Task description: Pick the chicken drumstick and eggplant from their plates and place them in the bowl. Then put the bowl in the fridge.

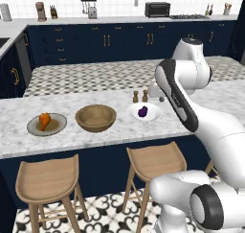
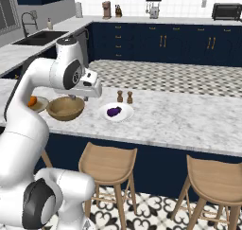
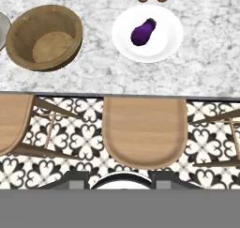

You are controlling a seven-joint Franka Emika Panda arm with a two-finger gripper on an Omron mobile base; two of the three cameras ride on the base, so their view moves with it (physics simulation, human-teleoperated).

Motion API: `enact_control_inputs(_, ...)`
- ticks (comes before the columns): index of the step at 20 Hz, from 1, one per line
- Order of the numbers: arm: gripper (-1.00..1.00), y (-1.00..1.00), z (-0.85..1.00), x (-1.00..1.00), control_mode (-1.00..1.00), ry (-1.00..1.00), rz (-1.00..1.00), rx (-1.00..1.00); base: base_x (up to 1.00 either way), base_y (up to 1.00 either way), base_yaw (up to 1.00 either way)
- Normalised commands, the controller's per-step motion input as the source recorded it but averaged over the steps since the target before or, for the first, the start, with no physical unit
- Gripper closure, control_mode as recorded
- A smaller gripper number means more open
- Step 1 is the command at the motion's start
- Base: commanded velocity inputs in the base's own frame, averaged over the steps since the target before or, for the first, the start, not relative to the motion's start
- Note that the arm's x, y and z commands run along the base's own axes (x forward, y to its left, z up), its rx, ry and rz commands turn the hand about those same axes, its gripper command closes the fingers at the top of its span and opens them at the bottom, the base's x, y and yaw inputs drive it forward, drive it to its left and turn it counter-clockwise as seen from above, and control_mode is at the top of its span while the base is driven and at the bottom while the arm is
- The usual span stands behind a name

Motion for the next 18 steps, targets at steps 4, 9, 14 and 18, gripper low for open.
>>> enact_control_inputs(4,-1.0,0.01,-0.07,-0.22,-1.0,-0.02,0.0,0.03,0.0,0.0,0.0)
enact_control_inputs(9,-1.0,0.0,-0.71,0.72,-1.0,-0.02,0.0,0.09,0.0,0.0,0.0)
enact_control_inputs(14,-1.0,0.0,-0.24,0.8,-1.0,0.25,-0.11,-0.01,0.0,0.0,0.0)
enact_control_inputs(18,-1.0,0.0,-0.37,0.97,-1.0,0.35,-0.07,-0.02,0.0,0.0,0.0)
